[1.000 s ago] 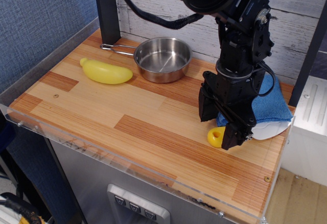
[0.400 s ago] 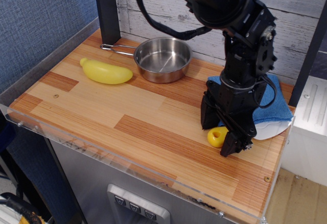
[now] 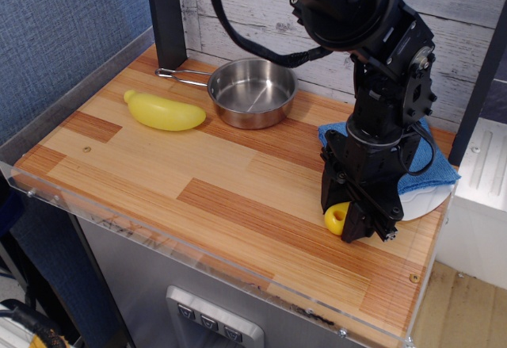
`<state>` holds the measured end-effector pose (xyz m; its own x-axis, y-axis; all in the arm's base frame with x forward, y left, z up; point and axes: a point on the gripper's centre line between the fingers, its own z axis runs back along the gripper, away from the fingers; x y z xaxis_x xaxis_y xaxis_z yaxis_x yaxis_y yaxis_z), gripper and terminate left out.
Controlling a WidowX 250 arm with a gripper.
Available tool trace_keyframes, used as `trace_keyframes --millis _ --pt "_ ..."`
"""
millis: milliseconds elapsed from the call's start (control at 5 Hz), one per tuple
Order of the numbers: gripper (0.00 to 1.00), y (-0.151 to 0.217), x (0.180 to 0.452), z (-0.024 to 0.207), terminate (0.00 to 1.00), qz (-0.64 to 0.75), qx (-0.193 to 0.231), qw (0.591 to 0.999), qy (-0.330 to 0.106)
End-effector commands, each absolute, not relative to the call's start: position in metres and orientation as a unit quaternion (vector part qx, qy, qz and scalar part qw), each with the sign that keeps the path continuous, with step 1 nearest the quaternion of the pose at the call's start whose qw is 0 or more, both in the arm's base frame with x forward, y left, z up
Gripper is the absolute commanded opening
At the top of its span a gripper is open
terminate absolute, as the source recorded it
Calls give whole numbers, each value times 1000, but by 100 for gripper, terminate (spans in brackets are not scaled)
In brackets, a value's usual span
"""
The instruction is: Move the knife to the left and just below pot.
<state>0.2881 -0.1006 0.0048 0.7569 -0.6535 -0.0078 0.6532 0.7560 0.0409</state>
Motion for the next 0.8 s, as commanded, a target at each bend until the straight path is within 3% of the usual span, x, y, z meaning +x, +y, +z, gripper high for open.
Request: trace_keyframes --millis 0,600 --pt "0 -90 286 17 0 -341 13 940 -14" --pt "0 -82 286 107 0 -308 -26 945 -102"
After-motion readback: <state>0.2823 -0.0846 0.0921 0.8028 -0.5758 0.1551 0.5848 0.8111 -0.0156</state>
